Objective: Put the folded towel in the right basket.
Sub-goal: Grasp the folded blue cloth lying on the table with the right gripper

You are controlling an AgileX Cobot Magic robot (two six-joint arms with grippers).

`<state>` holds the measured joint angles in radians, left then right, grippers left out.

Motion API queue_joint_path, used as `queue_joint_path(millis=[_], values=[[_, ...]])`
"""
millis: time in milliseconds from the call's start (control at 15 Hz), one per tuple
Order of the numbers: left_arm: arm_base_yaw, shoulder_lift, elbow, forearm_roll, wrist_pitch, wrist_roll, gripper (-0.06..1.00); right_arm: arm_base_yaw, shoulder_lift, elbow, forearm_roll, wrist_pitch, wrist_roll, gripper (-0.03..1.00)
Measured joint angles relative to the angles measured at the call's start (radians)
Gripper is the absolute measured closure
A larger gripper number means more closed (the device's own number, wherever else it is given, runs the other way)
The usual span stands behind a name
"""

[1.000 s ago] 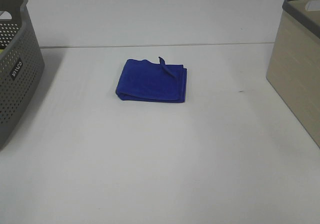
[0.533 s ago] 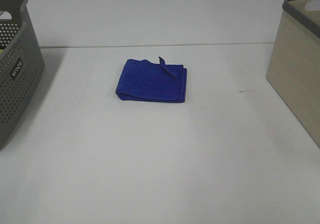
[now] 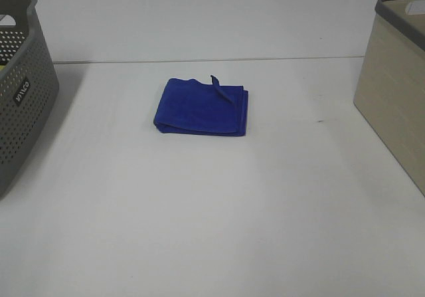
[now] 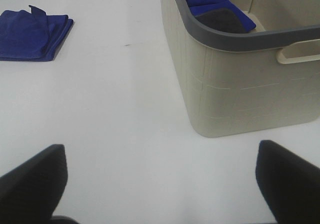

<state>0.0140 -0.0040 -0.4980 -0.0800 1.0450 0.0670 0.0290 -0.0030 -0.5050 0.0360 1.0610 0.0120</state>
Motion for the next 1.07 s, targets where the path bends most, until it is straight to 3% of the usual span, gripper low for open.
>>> queue_joint_path(millis=[1067], values=[[0.0, 0.0, 0.0, 0.0, 0.0, 0.0, -0.04, 0.0, 0.0, 0.0, 0.0, 0.0, -0.001, 0.0]])
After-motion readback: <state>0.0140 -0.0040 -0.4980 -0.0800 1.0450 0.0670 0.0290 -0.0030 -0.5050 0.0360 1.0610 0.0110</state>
